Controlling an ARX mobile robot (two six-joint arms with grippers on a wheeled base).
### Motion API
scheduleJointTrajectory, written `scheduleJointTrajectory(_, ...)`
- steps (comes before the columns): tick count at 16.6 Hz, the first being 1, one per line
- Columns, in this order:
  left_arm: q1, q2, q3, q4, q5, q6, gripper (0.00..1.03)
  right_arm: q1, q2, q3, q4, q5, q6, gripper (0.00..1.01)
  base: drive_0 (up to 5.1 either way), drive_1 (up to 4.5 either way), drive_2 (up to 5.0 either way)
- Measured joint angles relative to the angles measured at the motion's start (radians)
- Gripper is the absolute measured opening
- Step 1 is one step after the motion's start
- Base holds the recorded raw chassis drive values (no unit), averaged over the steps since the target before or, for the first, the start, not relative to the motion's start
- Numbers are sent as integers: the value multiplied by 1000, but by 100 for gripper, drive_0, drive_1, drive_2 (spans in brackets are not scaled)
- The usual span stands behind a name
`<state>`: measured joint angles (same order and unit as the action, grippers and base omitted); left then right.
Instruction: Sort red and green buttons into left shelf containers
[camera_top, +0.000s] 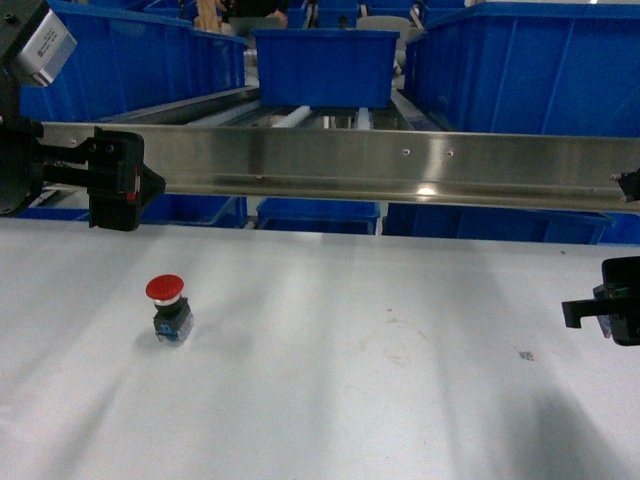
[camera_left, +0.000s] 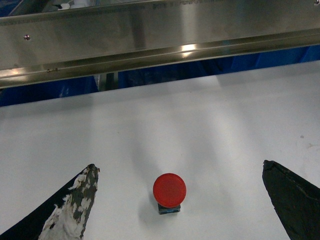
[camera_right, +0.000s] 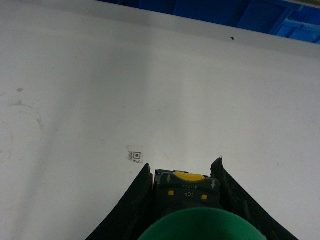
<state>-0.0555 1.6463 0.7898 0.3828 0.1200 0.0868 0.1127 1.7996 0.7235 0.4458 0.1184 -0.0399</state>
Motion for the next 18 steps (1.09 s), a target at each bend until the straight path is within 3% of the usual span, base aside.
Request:
scheduleJointTrajectory(4,0,0,0,0,0,0,98,24,19,34,-5,38,-2,30,0,0,0)
scheduleJointTrajectory(18,0,8,8,-18,-11,-2,98,24,19,34,-5,39,-2,30,0,0,0)
